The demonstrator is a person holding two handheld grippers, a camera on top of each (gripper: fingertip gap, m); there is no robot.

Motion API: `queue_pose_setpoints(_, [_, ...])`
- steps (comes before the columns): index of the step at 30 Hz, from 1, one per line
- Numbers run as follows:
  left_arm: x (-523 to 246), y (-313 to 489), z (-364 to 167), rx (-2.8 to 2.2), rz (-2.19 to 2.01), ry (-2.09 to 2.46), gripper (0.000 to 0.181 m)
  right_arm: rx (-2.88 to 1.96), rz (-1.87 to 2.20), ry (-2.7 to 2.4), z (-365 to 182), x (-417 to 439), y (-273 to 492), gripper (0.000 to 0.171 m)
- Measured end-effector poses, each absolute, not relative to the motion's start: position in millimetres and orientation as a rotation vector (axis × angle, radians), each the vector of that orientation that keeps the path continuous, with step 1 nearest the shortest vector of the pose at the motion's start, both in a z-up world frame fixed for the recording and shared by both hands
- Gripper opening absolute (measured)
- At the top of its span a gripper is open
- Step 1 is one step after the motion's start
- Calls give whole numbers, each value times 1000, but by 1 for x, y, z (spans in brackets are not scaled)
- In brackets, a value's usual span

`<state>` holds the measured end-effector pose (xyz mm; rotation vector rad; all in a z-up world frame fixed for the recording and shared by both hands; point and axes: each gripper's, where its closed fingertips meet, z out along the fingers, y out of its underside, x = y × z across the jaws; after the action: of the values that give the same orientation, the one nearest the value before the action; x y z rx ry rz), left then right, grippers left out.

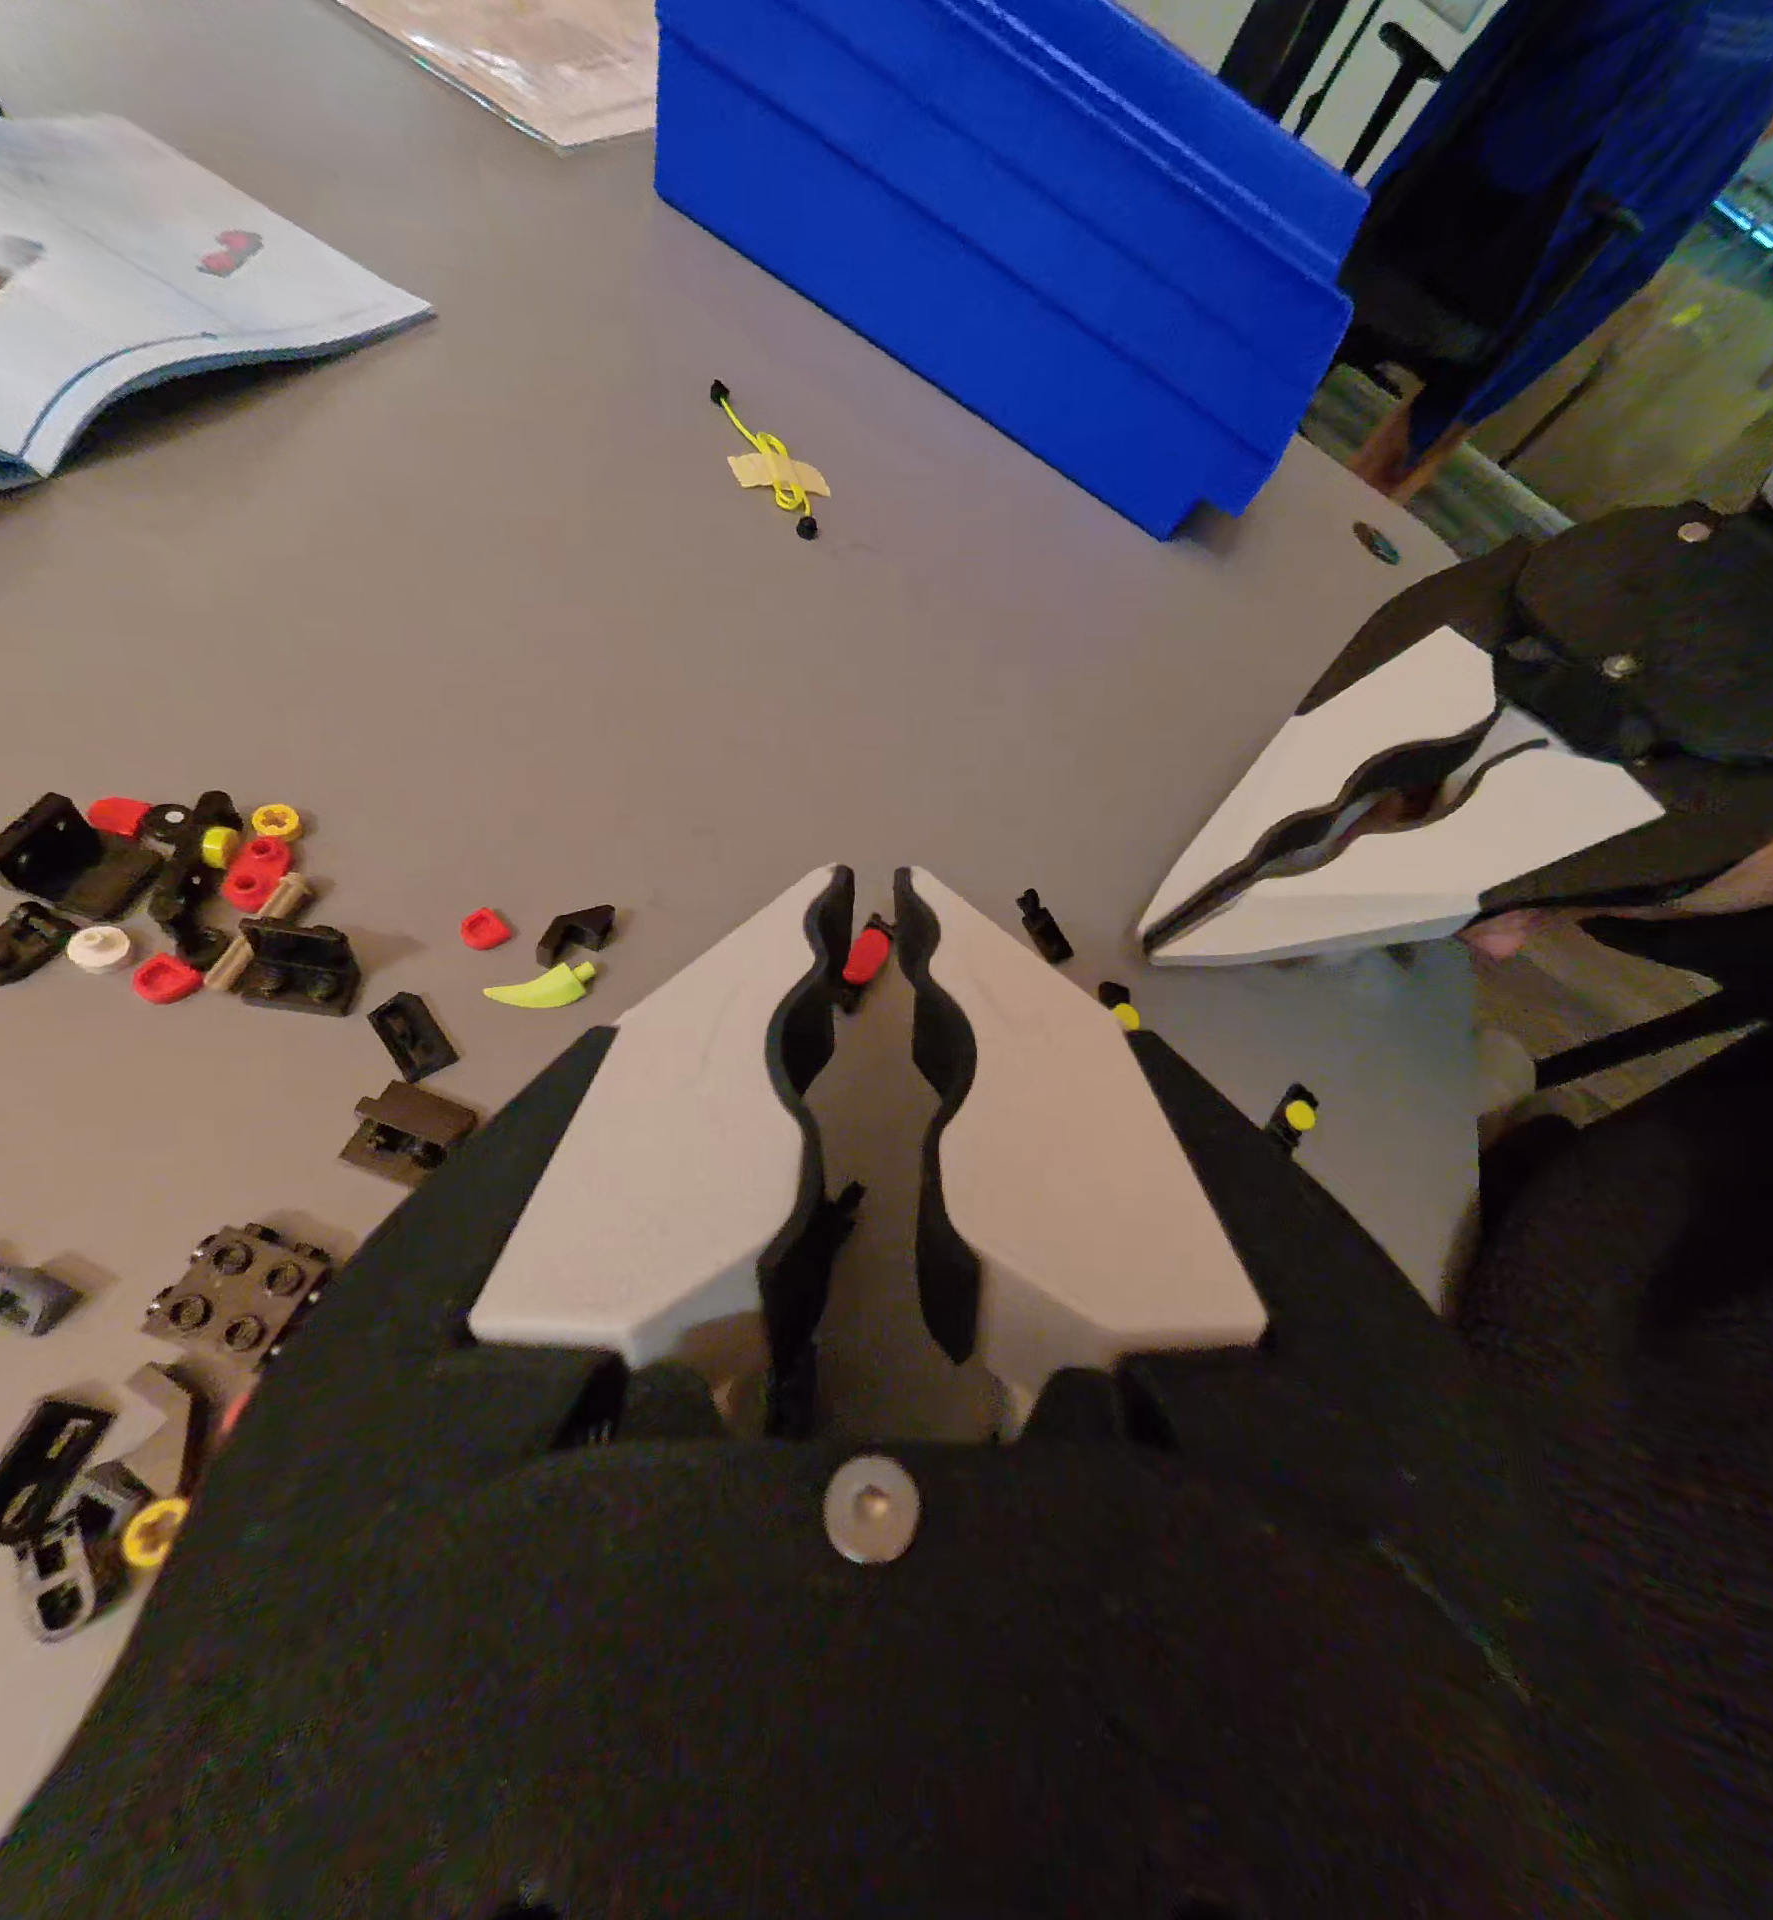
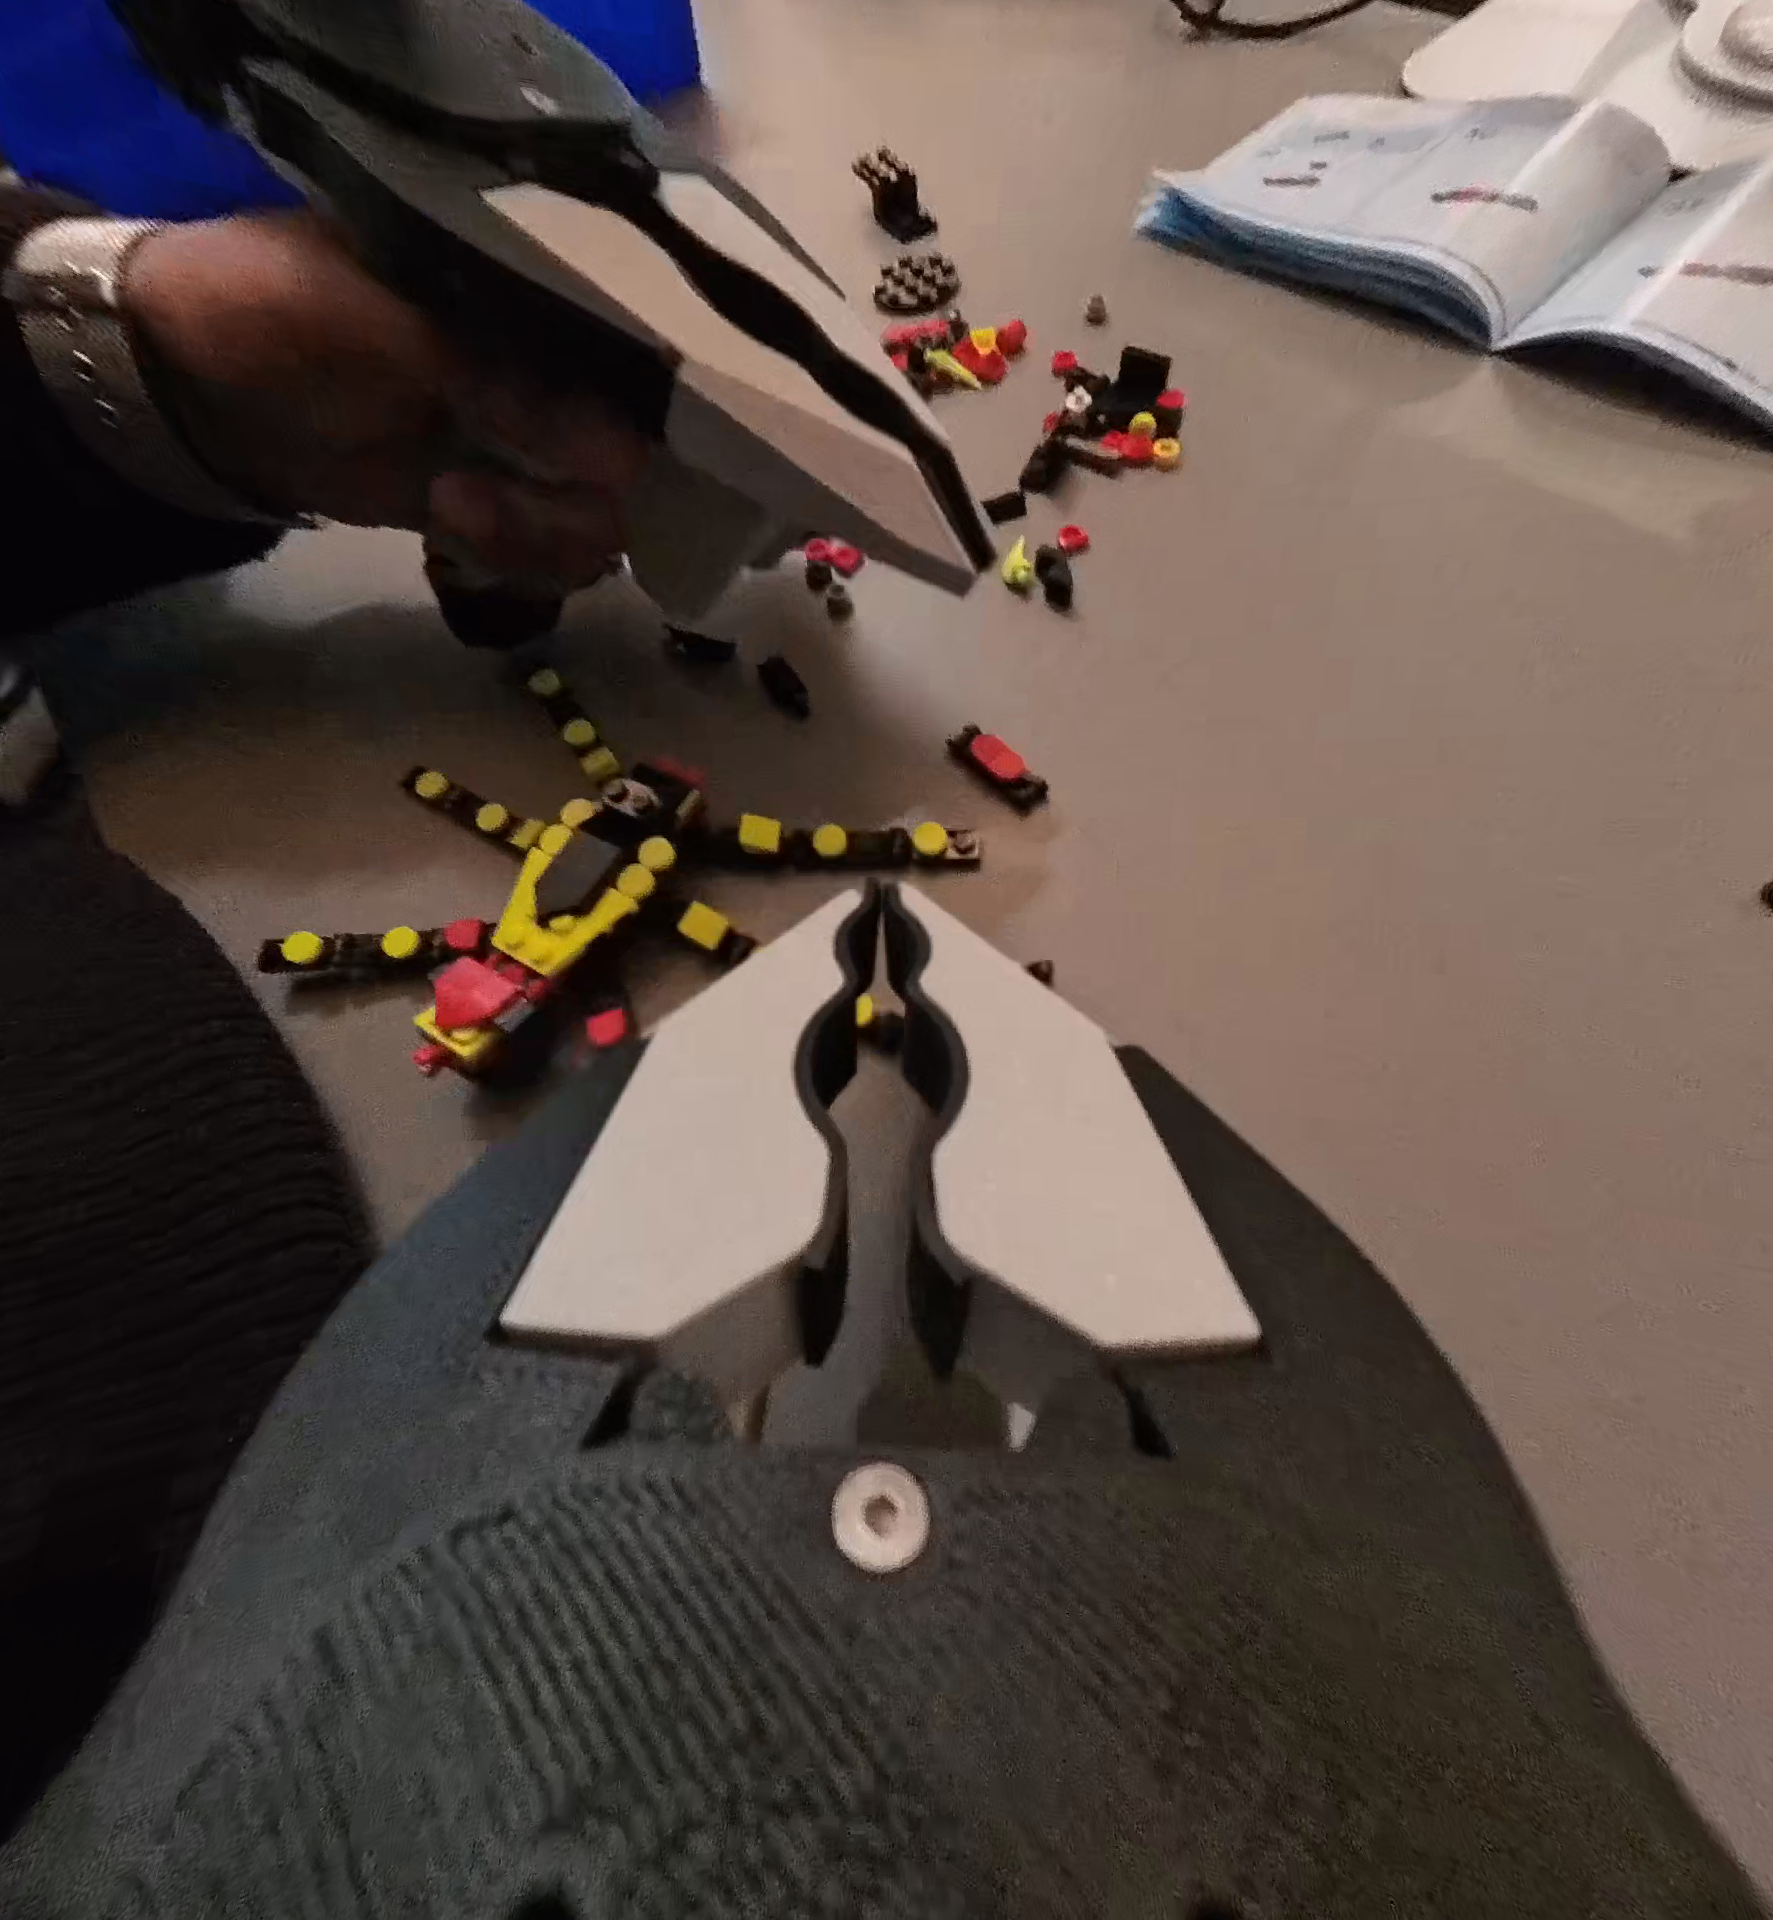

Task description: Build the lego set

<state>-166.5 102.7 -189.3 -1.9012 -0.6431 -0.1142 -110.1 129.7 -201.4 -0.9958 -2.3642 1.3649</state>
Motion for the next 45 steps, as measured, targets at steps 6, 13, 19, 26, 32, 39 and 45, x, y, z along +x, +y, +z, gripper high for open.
queue_pose_setpoints(6, [-167,103,-193,-1925,-74,-624,5,-999,1201,-2463,-224,-105,134,0])
queue_pose_setpoints(13, [-167,103,-195,-1943,-55,-610,4,-990,971,-2400,-233,-122,164,1])
queue_pose_setpoints(19, [-166,103,-195,-1949,-55,-609,4,-1040,1085,-2396,-226,-119,159,0])
queue_pose_setpoints(26, [-166,103,-197,-1955,-60,-613,4,-974,1206,-2446,-222,-112,131,3])
queue_pose_setpoints(32, [-162,105,-200,-1973,-84,-610,3,-948,958,-2386,-232,-128,168,8])
queue_pose_setpoints(39, [-162,105,-200,-1970,-88,-616,3,-1082,1030,-2299,-223,-138,185,11])
queue_pose_setpoints(45, [-162,106,-203,-1986,-99,-624,4,-1188,1043,-2270,-231,-149,183,27])
